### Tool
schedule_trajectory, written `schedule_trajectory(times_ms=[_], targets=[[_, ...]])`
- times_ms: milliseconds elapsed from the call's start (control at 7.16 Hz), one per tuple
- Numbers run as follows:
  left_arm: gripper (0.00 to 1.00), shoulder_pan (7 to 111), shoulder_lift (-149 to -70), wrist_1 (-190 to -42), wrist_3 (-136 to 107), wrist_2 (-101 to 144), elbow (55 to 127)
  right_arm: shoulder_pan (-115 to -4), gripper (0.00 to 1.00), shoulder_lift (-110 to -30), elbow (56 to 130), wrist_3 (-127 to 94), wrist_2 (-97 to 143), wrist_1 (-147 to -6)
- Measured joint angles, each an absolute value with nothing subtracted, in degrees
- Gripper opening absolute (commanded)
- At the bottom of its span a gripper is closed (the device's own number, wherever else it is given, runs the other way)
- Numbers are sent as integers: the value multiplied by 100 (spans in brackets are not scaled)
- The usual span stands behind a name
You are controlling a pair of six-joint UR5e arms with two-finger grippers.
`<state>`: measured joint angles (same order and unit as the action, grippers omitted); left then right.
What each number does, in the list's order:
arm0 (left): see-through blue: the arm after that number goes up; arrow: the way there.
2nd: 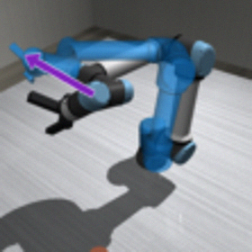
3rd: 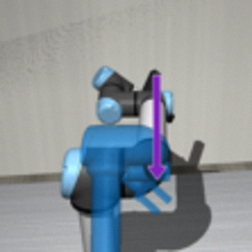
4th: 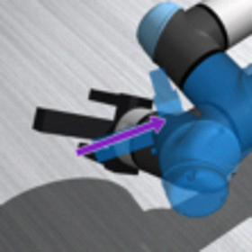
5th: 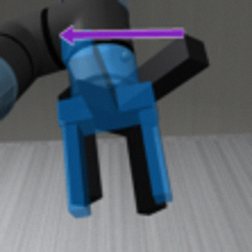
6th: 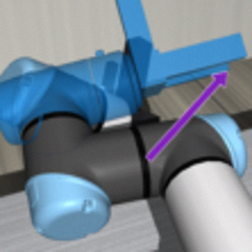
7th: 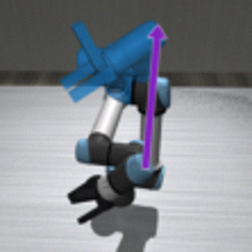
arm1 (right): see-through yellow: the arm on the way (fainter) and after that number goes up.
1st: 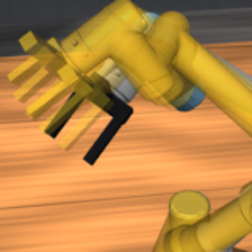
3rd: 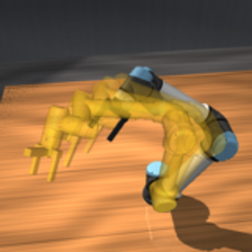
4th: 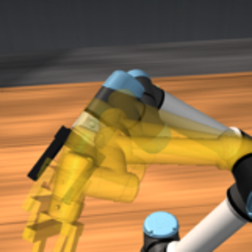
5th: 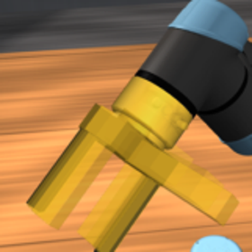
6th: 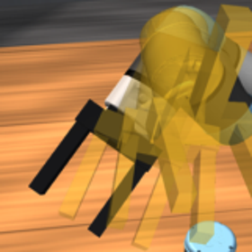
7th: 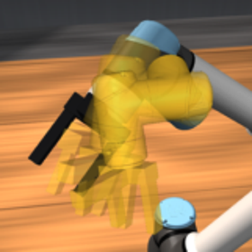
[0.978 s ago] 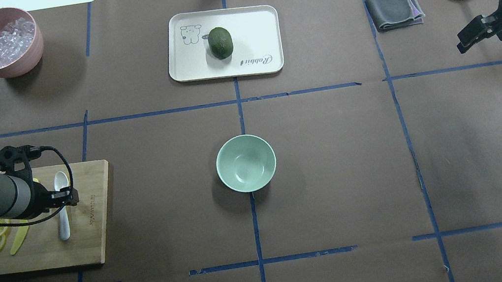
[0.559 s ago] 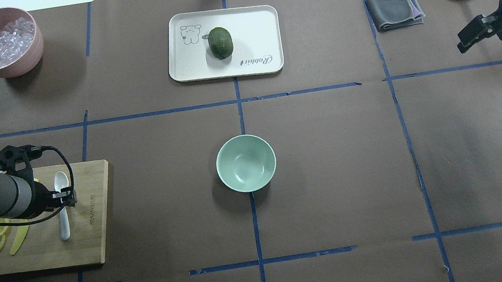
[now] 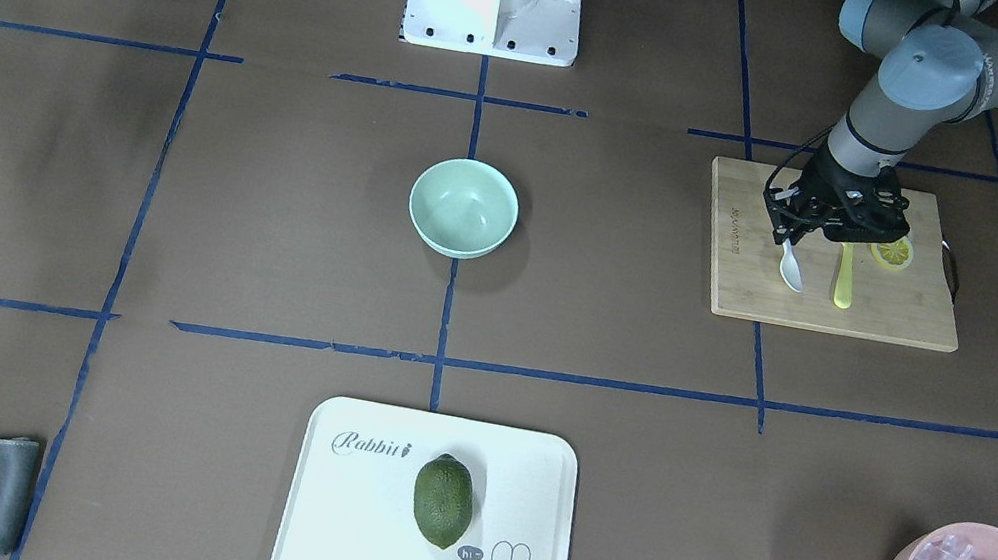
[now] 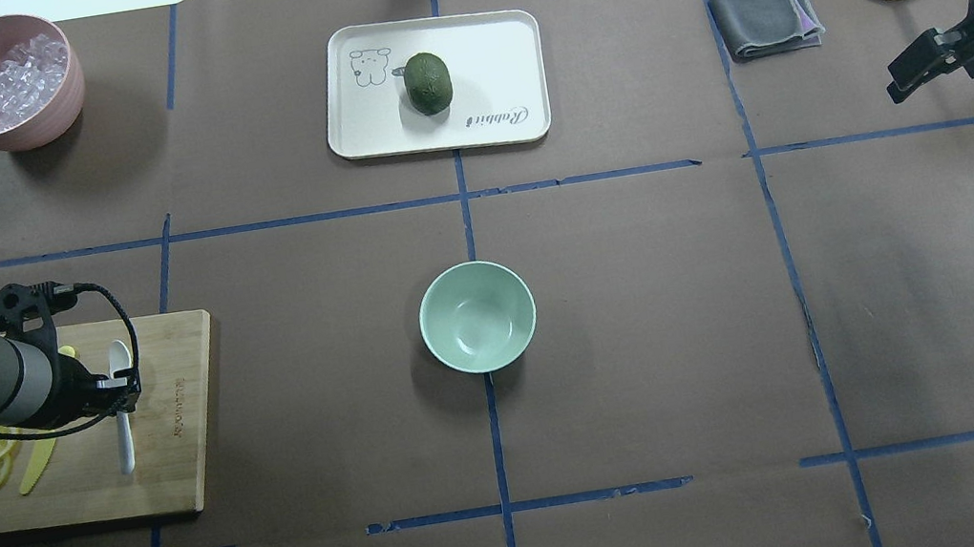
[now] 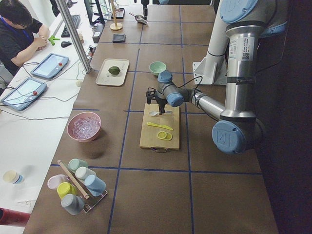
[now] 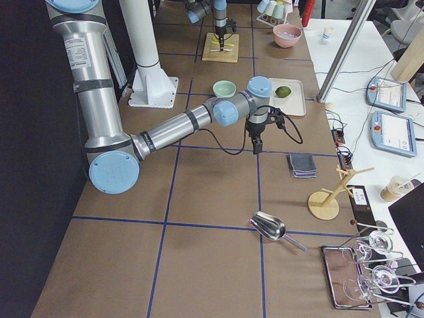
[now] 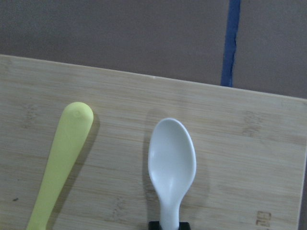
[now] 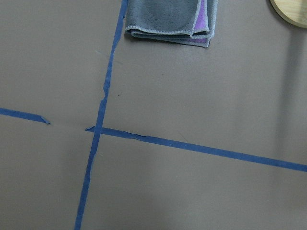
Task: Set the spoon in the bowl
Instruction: 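Lower the left gripper and grasp the white spoon handle, then carry the white spoon with the left gripper over the green bowl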
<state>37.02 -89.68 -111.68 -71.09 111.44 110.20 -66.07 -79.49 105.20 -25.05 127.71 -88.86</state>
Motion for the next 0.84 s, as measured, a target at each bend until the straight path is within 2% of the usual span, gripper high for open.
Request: schedule_trajectory(times_ms=[279, 559, 838], targets=[[0, 4006, -9245, -10345, -7113, 11649, 11614, -6637, 100, -8035, 10526, -2477, 12795, -8865], [0, 4075, -10460, -9036, -7279, 11885, 11913, -6772, 100, -8361, 10502, -2456, 12924, -8515], [0, 3676, -11751, -8420, -8008, 11905, 11572, -6845, 100, -8867, 10472, -2458, 12967, -7974]])
